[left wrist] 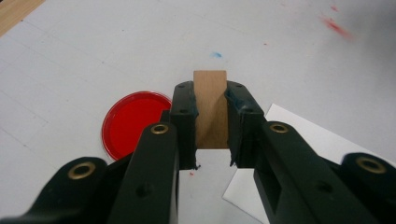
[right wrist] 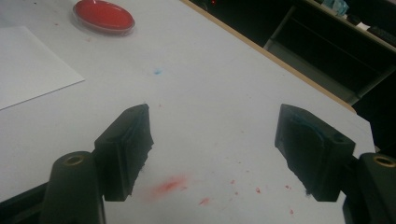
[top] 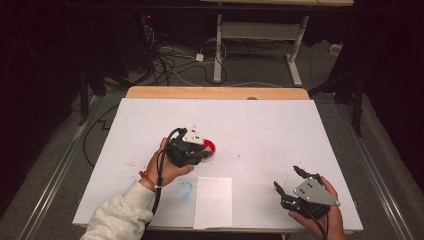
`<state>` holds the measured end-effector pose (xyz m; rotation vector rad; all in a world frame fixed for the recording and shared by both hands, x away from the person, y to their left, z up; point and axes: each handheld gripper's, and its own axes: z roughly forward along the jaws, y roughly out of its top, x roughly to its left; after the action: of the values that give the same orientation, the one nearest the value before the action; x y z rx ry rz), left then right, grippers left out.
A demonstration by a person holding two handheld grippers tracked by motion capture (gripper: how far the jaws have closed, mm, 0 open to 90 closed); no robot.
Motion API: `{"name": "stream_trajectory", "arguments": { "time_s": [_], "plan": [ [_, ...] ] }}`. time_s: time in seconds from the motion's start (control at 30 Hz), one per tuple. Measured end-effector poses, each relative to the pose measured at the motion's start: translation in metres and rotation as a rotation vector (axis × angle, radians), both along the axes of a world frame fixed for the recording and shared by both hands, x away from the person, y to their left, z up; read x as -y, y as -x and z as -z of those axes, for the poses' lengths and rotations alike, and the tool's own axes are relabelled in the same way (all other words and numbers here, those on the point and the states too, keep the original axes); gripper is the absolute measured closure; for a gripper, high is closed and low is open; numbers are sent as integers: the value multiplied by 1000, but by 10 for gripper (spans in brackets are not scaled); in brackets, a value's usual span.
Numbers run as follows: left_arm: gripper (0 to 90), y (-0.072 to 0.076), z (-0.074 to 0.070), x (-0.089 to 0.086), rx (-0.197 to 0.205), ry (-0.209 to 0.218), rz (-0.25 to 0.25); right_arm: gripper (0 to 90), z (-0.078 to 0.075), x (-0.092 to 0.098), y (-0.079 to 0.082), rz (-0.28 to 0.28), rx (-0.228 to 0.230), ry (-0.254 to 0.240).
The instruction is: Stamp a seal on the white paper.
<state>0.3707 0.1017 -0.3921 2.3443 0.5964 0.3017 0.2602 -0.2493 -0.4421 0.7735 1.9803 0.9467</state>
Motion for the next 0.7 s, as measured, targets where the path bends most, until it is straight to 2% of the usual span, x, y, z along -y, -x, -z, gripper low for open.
{"name": "stream_trajectory", "arguments": {
  "time_s": [0.33, 0.57, 0.7],
  "plan": [
    [738, 14, -1, 2, 10, -22, 48, 274, 0, 0, 0, -5, -1, 4],
    [738, 21, -2, -4, 18, 1, 63, 275, 0, -1, 1, -9, -3, 6],
    [738, 29, -1, -3, 19, -8, 82, 274, 0, -1, 1, -9, -5, 6]
  ]
}}
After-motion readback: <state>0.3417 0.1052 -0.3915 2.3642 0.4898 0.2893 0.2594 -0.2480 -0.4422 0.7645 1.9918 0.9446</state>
